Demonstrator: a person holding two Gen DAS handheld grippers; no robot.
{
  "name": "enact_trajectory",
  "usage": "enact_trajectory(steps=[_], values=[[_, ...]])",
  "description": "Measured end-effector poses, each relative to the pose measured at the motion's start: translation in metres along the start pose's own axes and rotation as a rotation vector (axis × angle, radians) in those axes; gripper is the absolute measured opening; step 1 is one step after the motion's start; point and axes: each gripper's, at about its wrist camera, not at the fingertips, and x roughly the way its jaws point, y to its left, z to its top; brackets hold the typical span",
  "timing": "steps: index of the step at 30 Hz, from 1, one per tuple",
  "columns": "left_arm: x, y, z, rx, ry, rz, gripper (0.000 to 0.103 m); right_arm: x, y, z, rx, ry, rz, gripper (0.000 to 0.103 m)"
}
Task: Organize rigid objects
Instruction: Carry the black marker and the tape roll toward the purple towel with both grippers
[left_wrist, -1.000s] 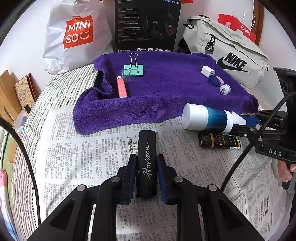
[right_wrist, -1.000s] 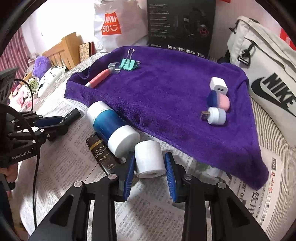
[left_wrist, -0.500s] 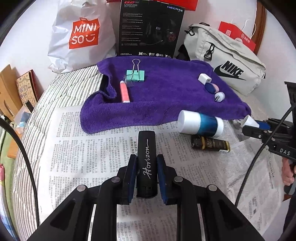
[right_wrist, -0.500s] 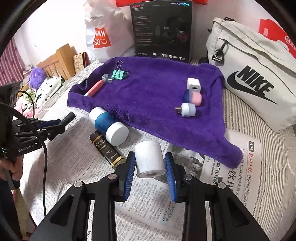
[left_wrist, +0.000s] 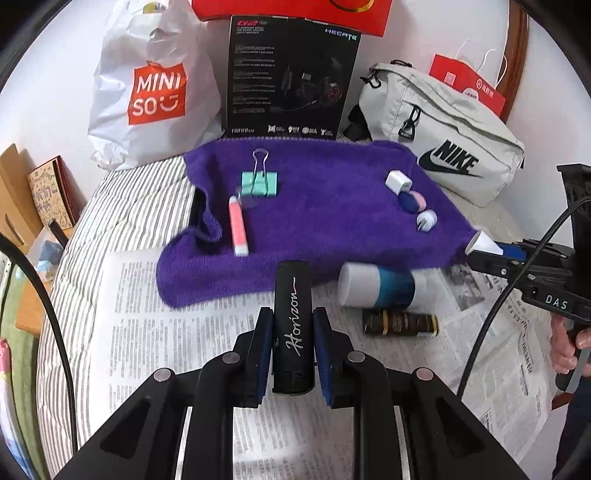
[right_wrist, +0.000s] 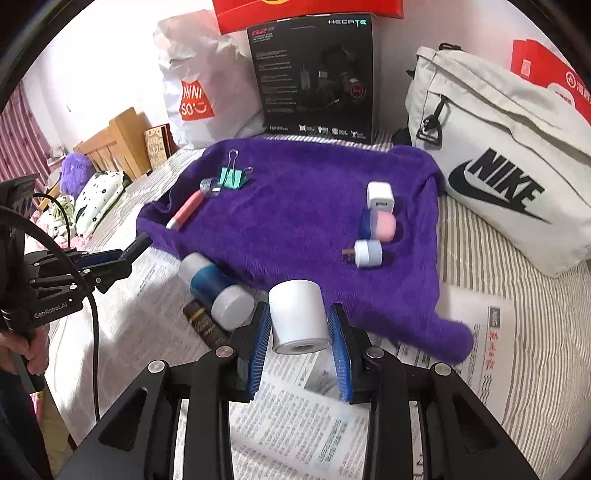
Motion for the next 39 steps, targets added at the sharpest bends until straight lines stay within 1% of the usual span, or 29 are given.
enact_trajectory(steps=[2, 11, 15, 21, 32, 39], values=[[0.001, 0.0, 0.007, 0.003, -0.003, -0.008, 0.021, 0.001, -0.002, 0.005, 0.001, -0.002, 0.005, 0.032], [0.016, 0.004, 0.043, 0.022, -0.008, 0.008, 0.021, 0.017, -0.014, 0.033, 0.04, -0.024, 0.002, 0.032], [0.027, 0.006, 0.054, 0.022, -0.004, 0.007, 0.021, 0.035, -0.021, 0.043, 0.054, -0.005, -0.014, 0.032], [0.043, 0.009, 0.067, 0.023, 0.007, 0.0, 0.021, 0.057, -0.028, 0.047, 0.077, 0.028, -0.005, 0.032], [0.065, 0.012, 0.079, 0.015, 0.028, -0.007, 0.021, 0.081, -0.022, 0.053, 0.072, 0.061, 0.028, 0.032], [0.078, 0.012, 0.082, 0.02, 0.046, -0.015, 0.021, 0.09, -0.015, 0.055, 0.051, 0.084, 0.018, 0.032]])
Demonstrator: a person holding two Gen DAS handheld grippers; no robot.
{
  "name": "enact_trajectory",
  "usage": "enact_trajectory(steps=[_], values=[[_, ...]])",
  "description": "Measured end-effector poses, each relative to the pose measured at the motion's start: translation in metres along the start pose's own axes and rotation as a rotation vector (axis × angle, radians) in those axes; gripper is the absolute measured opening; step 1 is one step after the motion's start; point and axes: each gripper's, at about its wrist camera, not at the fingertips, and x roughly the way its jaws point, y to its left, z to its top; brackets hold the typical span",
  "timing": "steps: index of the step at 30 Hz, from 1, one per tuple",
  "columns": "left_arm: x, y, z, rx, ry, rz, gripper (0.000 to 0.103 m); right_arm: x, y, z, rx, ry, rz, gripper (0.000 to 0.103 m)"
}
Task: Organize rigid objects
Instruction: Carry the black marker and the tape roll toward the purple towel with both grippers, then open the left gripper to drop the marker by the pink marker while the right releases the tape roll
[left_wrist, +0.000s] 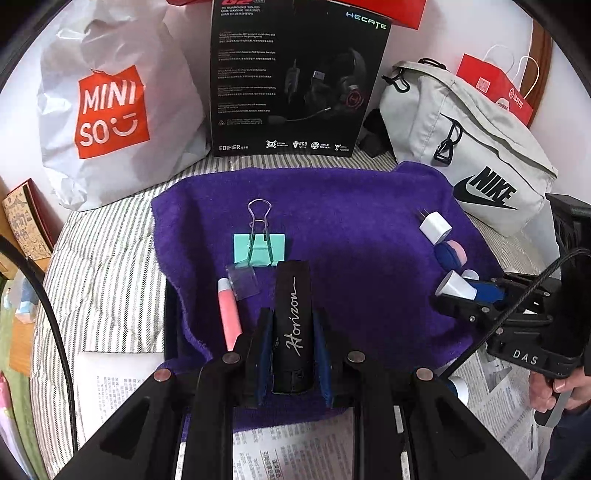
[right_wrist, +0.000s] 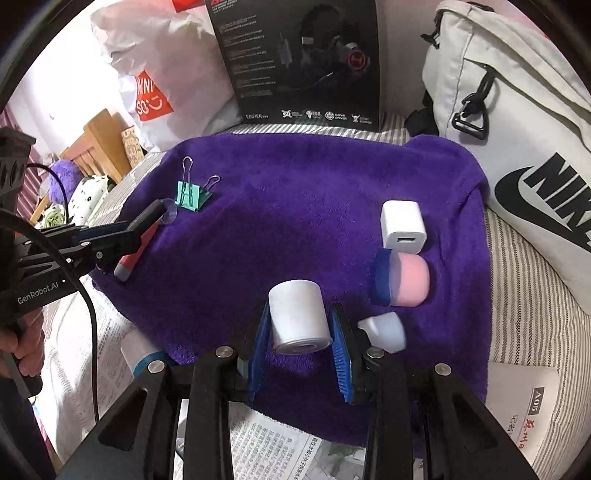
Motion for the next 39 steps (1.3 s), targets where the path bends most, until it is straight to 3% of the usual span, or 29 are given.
enact_trajectory(steps=[14, 23, 26, 28, 39], values=[[0.036, -0.005, 0.006, 0.022, 0.063, 0.031, 0.021, 0.011, 0.002, 0.002, -0.039, 0.013, -0.001, 0.033], [0.035, -0.006, 0.004, 0.051, 0.061, 0.044, 0.021, 0.01, 0.001, 0.001, -0.069, 0.007, 0.014, 0.033], [0.034, -0.006, 0.002, 0.053, 0.06, 0.046, 0.021, 0.009, -0.001, 0.0, -0.065, 0.009, 0.038, 0.038], [0.033, -0.005, 0.001, 0.042, 0.056, 0.042, 0.022, 0.007, -0.004, -0.001, -0.049, 0.015, 0.078, 0.049], [0.021, -0.01, -0.008, 0.022, 0.075, 0.043, 0.034, -0.021, -0.011, -0.015, -0.014, 0.011, 0.034, 0.053]])
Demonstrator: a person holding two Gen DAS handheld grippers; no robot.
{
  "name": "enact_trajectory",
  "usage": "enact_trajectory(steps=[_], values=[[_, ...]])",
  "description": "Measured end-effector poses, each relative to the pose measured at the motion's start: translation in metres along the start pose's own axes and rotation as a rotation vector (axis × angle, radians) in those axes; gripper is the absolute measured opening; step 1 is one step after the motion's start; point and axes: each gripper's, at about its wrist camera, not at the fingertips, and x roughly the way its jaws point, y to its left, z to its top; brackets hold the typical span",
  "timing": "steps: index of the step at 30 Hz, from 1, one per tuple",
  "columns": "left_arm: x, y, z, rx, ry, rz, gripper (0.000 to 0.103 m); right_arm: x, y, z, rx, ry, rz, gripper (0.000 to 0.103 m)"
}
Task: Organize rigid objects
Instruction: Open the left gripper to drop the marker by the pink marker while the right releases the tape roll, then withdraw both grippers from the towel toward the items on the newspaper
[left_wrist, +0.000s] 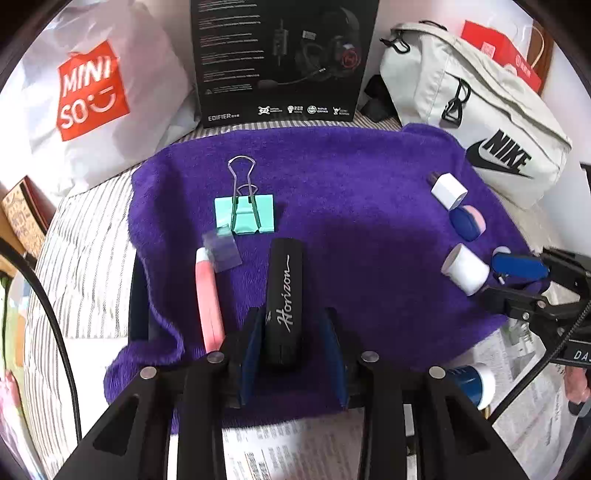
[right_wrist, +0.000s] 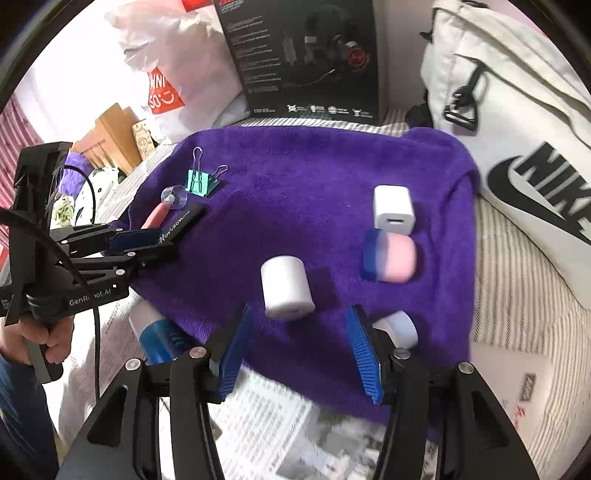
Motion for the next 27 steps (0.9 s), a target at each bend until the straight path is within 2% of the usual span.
enact_trajectory(steps=[2, 6, 7, 10, 15, 20, 27], values=[[-0.006, -0.001, -0.003, -0.011, -0.002, -0.011, 0.04, -0.008, -0.001, -0.004, 0.008, -0.011, -0.005, 0.054], [-0.02, -0.008, -0.008, -0.012, -0.016, -0.017, 0.041, -0.025, -0.005, -0.014, 0.031, -0.035, -0.025, 0.057], [-0.024, -0.01, -0.01, -0.01, -0.022, -0.02, 0.043, -0.03, -0.005, -0.017, 0.036, -0.043, -0.036, 0.057], [-0.039, -0.018, -0.018, 0.001, -0.053, -0.024, 0.061, -0.042, -0.004, -0.03, 0.04, -0.056, -0.046, 0.058], [-0.06, -0.034, -0.036, 0.023, -0.092, -0.054, 0.063, -0.059, 0.0, -0.056, 0.049, -0.077, -0.044, 0.061], [-0.071, -0.053, -0.053, 0.055, -0.127, -0.119, 0.078, -0.058, 0.002, -0.087, 0.063, -0.092, -0.072, 0.064], [-0.059, -0.076, -0.061, 0.118, -0.119, -0.099, 0.081, -0.054, -0.013, -0.116, 0.12, -0.083, -0.081, 0.064]])
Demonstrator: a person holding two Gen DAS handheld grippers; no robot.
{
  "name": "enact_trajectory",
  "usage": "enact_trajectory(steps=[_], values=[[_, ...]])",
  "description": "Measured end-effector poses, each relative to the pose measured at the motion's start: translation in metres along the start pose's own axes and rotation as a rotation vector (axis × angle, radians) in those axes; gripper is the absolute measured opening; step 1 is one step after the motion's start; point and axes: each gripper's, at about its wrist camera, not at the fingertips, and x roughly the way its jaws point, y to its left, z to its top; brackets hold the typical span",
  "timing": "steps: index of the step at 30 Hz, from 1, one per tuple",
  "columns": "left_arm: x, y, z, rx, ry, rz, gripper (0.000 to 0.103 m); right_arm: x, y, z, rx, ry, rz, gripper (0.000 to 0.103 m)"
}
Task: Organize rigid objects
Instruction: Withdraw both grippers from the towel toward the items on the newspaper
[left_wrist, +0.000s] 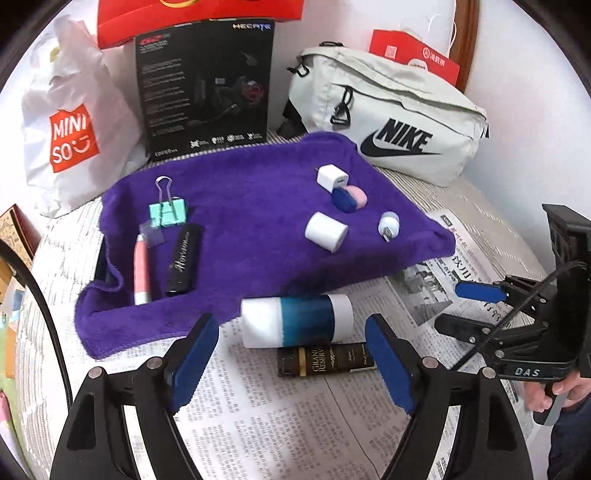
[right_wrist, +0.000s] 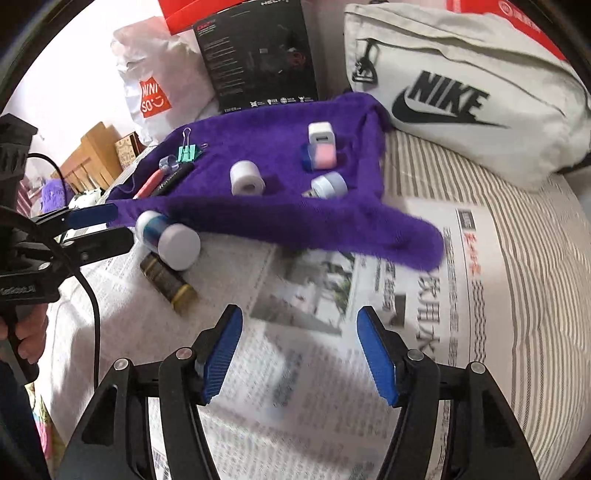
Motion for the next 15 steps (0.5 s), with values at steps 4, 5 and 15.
enact_trajectory(steps=[4, 5, 15], values=[[0.009, -0.001, -0.001, -0.005, 0.016, -0.01, 0.081, -0.003, -0.005, -0.008, 0.008, -0.026, 0.013, 0.064], [0.011, -0.001, -0.001, -0.004, 0.019, -0.012, 0.081, -0.004, -0.006, -0.009, 0.011, -0.031, 0.014, 0.064], [0.027, -0.007, 0.004, 0.014, 0.05, 0.034, 0.081, -0.002, 0.001, -0.015, -0.037, -0.075, -0.019, 0.07]])
